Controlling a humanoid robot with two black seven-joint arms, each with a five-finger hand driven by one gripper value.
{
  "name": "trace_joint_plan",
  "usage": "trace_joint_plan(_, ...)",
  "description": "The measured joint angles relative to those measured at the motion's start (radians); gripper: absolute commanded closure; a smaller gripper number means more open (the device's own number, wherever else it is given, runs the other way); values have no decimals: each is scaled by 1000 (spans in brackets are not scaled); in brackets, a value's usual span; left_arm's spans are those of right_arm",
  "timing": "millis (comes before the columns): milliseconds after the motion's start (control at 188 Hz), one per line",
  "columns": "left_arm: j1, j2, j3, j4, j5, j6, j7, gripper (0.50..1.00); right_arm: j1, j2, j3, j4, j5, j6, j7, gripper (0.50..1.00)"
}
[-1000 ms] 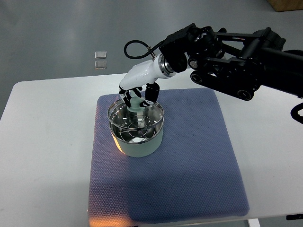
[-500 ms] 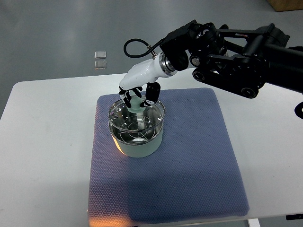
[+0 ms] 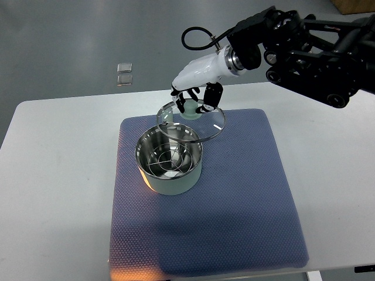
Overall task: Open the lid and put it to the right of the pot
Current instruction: 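Lift the glass lid off the pot with the right hand, then lower the lid onto the mat beside the pot and release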
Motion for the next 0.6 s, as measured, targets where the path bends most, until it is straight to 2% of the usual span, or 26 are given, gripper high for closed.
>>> trace_joint_plan(351,0,0,0,0,0,0,0,500,-49,-140,5,42,3,-18,0,1000)
trace_joint_plan(601,0,0,0,0,0,0,0,500,-104,-174,3,49,-5,-28,-2,1000)
